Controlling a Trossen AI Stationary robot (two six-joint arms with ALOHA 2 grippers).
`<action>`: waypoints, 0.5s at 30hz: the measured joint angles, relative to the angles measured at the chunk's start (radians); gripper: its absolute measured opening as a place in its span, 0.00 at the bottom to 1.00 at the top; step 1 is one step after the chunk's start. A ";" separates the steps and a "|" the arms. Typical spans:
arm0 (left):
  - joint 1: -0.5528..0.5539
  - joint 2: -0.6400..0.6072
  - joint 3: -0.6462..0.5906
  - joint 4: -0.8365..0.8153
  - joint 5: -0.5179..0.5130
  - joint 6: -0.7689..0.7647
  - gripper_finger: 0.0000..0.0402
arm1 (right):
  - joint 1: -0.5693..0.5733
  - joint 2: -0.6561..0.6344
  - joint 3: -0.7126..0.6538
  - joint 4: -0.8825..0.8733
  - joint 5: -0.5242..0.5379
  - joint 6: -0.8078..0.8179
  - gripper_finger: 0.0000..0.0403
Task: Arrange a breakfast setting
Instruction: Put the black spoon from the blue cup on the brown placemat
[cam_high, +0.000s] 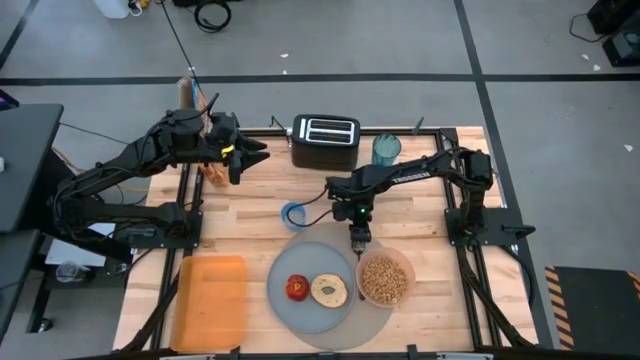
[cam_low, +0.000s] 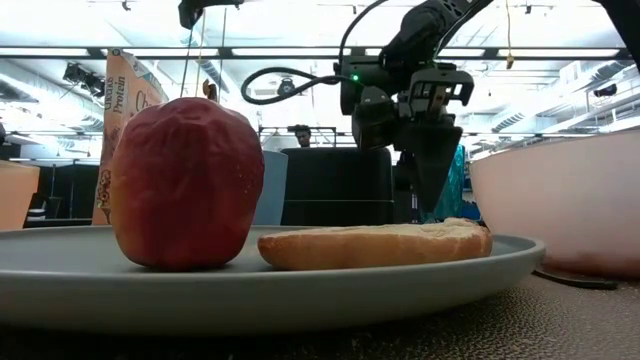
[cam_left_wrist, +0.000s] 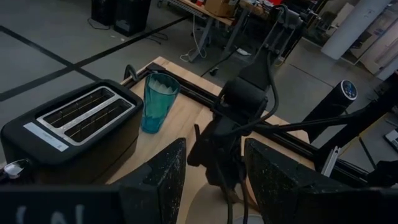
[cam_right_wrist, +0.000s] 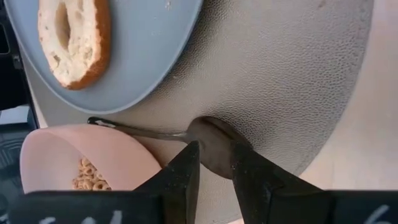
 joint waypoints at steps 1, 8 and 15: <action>0.000 0.000 0.000 0.000 0.000 0.000 0.43 | 0.000 0.000 0.000 0.001 0.007 0.008 0.23; 0.000 0.000 0.000 -0.004 0.000 0.000 0.43 | -0.034 -0.030 0.000 -0.007 0.088 0.030 0.20; 0.000 0.000 0.000 -0.004 0.000 0.000 0.43 | -0.035 -0.025 -0.040 0.004 0.072 0.030 0.20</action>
